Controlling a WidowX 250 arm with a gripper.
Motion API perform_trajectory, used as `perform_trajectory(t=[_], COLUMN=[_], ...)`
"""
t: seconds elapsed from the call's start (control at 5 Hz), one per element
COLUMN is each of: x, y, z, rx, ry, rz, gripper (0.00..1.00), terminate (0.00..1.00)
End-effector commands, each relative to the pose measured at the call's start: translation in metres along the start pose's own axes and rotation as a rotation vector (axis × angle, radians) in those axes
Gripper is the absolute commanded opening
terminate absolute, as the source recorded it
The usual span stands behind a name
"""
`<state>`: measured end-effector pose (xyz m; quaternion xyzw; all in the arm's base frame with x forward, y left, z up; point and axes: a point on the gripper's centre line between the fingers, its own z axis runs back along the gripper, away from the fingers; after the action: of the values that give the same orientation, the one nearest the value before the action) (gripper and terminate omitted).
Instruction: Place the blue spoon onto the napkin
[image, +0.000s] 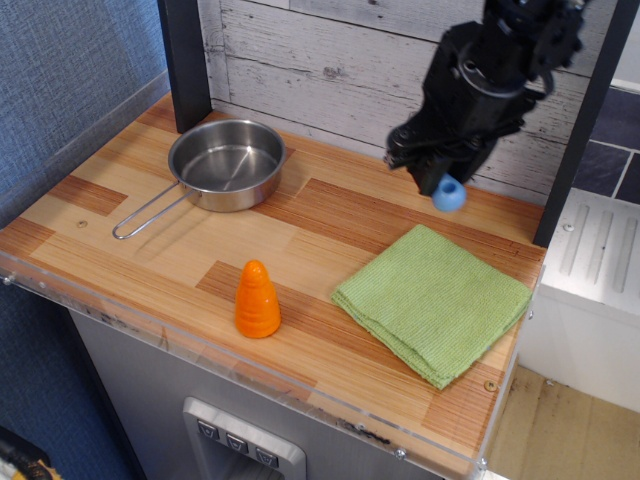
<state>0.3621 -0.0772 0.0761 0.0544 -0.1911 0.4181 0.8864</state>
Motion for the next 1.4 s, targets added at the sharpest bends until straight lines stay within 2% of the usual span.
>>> perform_trajectory(t=[0.0, 0.2, 0.4, 0.6, 0.8, 1.2], x=[-0.028, -0.045, -0.055, -0.064, -0.064, -0.060], y=[0.015, 0.029, 0.033, 0.037, 0.035, 0.032], z=[0.022, 0.011, 0.002, -0.005, -0.008, -0.011], rx=[-0.048, -0.030, -0.026, 0.002, 0.041, 0.063], ry=[-0.014, 0.016, 0.027, 0.043, 0.050, 0.048], rz=[-0.036, -0.074, -0.095, -0.126, -0.110, -0.107], gripper=[0.00, 0.00, 0.00, 0.00, 1.00, 1.00], terminate=[0.00, 0.00, 0.00, 0.00, 0.00, 0.00])
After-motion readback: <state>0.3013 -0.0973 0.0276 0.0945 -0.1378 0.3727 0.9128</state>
